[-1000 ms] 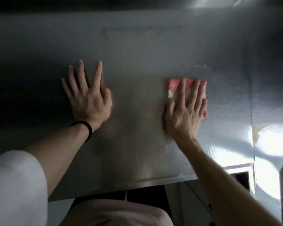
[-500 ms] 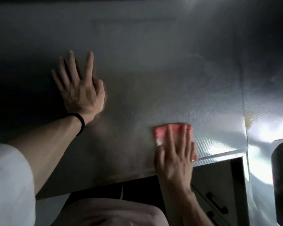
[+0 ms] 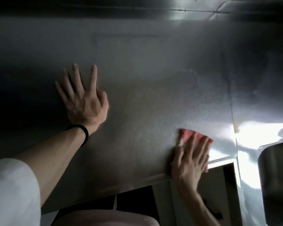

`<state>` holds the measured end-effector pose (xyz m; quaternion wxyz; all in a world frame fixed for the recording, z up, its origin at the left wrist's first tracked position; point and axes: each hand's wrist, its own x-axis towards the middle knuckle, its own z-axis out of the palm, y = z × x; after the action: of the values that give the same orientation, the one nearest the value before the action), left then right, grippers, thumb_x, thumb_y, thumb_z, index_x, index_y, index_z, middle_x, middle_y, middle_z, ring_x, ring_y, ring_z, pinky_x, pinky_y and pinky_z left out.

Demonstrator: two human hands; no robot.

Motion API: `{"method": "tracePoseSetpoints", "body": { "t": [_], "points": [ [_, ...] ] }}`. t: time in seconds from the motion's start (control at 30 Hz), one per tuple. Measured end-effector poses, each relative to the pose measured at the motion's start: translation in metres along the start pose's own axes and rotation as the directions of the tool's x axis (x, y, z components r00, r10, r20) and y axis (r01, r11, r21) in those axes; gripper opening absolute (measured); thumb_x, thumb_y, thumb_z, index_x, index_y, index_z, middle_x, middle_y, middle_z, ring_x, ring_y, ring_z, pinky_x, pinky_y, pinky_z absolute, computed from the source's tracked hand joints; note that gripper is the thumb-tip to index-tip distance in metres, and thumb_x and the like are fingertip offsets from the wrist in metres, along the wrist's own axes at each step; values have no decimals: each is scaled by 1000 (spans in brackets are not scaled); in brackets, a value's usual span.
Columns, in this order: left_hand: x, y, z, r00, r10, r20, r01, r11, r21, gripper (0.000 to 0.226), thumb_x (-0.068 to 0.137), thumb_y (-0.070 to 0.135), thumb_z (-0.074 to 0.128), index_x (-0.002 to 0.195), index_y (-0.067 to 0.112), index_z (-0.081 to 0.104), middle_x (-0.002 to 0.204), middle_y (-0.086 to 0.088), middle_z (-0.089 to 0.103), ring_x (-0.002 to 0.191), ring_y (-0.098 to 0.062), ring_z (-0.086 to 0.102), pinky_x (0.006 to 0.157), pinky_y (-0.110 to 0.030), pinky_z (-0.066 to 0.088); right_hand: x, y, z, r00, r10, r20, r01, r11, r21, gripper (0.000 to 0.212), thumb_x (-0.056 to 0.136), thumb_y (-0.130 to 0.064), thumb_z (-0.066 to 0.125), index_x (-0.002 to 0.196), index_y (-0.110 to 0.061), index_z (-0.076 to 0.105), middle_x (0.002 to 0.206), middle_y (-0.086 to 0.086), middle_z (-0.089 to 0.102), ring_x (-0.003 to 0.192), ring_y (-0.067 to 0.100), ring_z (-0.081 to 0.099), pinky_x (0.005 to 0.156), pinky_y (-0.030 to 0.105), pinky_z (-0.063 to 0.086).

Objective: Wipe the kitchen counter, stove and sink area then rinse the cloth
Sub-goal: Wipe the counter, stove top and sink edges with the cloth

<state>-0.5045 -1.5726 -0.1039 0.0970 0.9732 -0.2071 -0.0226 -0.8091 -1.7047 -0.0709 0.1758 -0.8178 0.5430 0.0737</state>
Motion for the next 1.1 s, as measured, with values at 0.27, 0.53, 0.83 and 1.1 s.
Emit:
{"method": "tracePoseSetpoints", "body": {
  "t": [0.27,0.53,0.83,1.1],
  "points": [
    [-1,0,-1,1000,5,-4,-5,1000,-7,76,93,38,42,165,37,19,173,-19,15,158,-48,13,126,-69,8,-93,-112,69,873,-469,138,484,867,-119,72,104,-51,39,167,-31,10,176,13,2,162,31,-2,128,46,0],
    [0,0,-2,1000,-6,-19,6,1000,15,76,91,39,42,164,39,22,173,-17,17,157,-46,17,126,-67,10,8,-43,19,878,-462,123,476,870,-128,69,105,-52,34,166,-40,3,175,7,-9,162,28,-8,131,49,4],
    [2,4,-6,1000,-18,15,17,999,38,75,92,41,38,165,36,22,172,-18,17,157,-47,15,125,-69,11,165,-25,-47,902,-423,89,432,892,-133,68,106,-53,21,167,-31,3,175,9,-15,161,28,-16,130,56,-2],
    [2,7,-3,999,-49,-6,49,998,48,70,94,40,35,164,35,26,172,-17,18,157,-45,16,127,-65,11,300,-172,-40,771,-611,178,635,761,-135,69,108,-59,18,166,-33,-6,173,13,-19,159,32,-20,129,56,-8]
  ]
}}
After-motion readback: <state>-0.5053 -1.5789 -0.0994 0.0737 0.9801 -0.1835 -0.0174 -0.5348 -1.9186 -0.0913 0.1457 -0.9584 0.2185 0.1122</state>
